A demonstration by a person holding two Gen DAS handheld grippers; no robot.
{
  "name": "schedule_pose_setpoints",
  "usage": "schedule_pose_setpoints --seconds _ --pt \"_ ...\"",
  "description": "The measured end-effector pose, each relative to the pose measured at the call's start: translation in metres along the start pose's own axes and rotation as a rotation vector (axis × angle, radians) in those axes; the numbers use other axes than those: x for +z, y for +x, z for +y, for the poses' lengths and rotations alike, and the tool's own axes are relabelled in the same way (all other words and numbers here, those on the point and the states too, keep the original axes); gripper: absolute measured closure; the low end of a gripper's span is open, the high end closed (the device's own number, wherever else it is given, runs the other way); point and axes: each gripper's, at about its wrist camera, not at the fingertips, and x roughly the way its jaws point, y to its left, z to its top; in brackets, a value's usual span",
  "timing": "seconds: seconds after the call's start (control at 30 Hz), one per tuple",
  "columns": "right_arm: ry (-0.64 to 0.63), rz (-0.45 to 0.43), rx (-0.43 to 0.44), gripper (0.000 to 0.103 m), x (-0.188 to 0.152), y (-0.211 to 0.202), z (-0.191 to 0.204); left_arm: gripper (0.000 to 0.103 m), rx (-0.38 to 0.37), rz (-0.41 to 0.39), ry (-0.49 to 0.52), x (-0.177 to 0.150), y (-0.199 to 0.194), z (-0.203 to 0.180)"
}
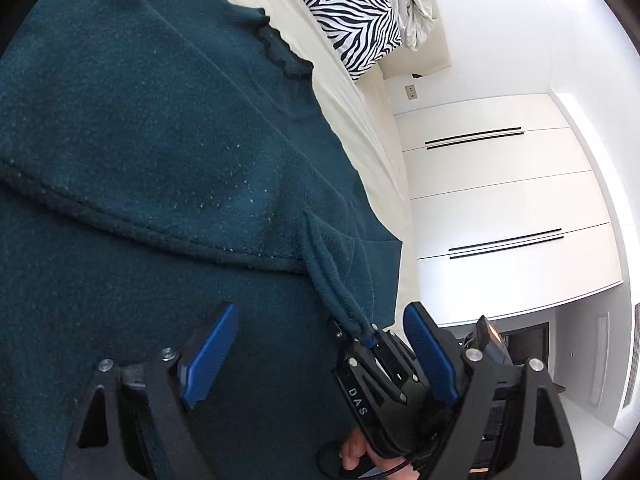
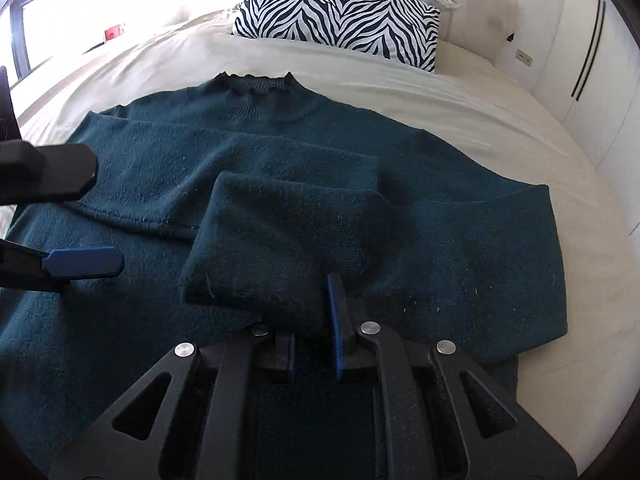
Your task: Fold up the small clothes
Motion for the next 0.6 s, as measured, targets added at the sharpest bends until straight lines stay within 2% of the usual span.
schedule_pose_setpoints --seconds 0.23,0.3,0.33,0.4,0.47,0.5,0.53,0.57,0.6 --pt "0.085 -0.026 0.094 0.085 -0.023 -0.009 -0.038 0.014 -0.012 0.029 -0.011 0.002 0.028 -0.017" --pt "0.126 -0.025 0.132 0.084 -0.024 -0.010 -0.049 0.018 0.011 0.030 0.002 0.003 0.036 -0.023" --pt "0.151 -0.021 0.152 0.081 -0.026 -0.013 -0.053 0.023 0.023 0.037 0.000 0.004 0.042 -0.024" --pt "0.190 -0.019 0.185 0.076 -0.035 -0.021 -0.060 0.056 0.030 0.074 -0.022 0.002 0.055 -0.022" --pt "0.219 -0.028 0.217 0.062 -0.045 -0.032 -0.069 0.076 0.050 0.097 -0.029 0.004 0.066 -0.024" --pt "0.239 -0.037 0.230 0.038 -0.050 -0.036 -0.074 0.085 0.065 0.096 -0.021 0.004 0.068 -0.027" --pt "0.268 -0.060 0.240 0.027 -0.059 -0.044 -0.081 0.090 0.071 0.097 0.000 0.005 0.067 -0.032" --pt "0.300 -0.090 0.253 0.026 -0.063 -0.048 -0.087 0.095 0.078 0.092 0.034 0.006 0.064 -0.040" --pt "0.334 -0.111 0.279 0.026 -0.071 -0.053 -0.096 0.095 0.086 0.079 0.071 0.008 0.059 -0.050"
